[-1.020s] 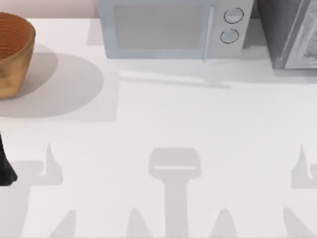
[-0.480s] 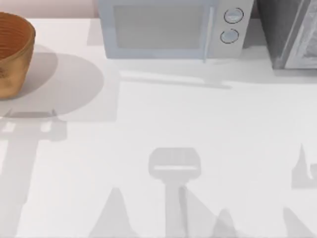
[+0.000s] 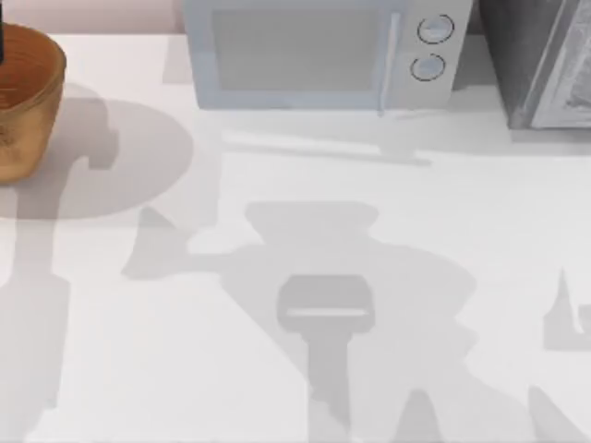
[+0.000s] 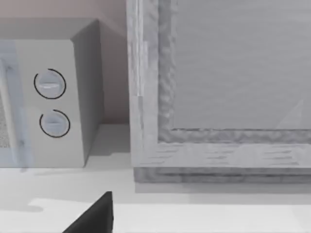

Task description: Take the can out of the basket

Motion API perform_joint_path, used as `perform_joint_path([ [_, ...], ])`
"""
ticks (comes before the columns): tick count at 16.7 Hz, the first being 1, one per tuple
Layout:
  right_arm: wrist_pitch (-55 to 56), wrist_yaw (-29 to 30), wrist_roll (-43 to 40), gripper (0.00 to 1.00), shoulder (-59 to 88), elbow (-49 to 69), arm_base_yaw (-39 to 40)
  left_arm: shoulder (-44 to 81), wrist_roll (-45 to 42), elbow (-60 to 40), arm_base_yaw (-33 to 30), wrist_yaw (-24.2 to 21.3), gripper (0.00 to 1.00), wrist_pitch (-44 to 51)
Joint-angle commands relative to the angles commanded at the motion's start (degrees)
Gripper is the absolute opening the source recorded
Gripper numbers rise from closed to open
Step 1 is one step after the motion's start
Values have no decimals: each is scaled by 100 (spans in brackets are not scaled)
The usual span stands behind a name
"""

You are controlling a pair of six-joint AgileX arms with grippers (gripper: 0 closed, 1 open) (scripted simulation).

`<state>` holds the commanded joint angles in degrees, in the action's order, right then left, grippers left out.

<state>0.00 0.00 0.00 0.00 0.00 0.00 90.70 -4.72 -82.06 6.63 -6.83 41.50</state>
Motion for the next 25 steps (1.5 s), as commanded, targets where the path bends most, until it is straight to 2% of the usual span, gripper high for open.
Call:
perform_joint_path([
  [6,0,0,0,100,0,0,0,3196,-448,-2827,375,-175,100,1695],
  [12,0,0,0,100,0,0,0,4870,-880,-4720,680,-272,100,2837],
  [16,0,0,0,100,0,0,0,5137,-998,-5187,750,-301,100,3092],
  [22,0,0,0,100,0,0,0,5131,-985,-5155,719,-296,100,3062],
  [25,0,0,0,100,0,0,0,5259,-943,-4895,695,-293,100,2669],
])
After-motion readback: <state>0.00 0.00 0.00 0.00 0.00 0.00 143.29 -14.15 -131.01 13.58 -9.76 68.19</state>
